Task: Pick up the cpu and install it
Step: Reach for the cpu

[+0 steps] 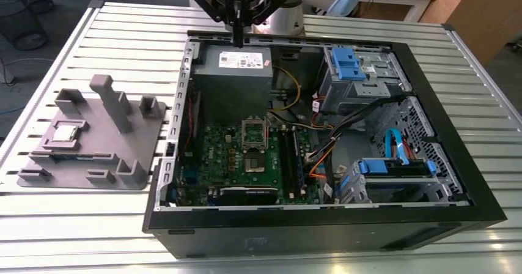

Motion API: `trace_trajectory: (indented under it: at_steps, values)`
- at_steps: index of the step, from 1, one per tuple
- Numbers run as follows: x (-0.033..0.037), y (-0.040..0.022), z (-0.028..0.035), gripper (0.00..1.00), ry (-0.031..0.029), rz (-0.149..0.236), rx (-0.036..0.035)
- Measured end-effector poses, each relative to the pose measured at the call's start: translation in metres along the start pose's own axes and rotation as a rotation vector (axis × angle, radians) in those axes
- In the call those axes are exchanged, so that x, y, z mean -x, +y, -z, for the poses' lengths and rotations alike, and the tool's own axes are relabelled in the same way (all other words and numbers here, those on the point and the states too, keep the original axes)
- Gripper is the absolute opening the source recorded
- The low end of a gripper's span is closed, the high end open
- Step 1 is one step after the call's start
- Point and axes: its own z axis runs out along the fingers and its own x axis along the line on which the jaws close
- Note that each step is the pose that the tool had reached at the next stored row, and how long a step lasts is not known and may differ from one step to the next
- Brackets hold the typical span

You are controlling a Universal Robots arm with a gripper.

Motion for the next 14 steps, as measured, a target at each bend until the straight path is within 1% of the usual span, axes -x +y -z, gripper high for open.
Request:
trace_trajectory:
  at_steps: [14]
  values:
    - [-0.0125,-0.0009,0.0003,0.11,-0.0005,0.0,0.0]
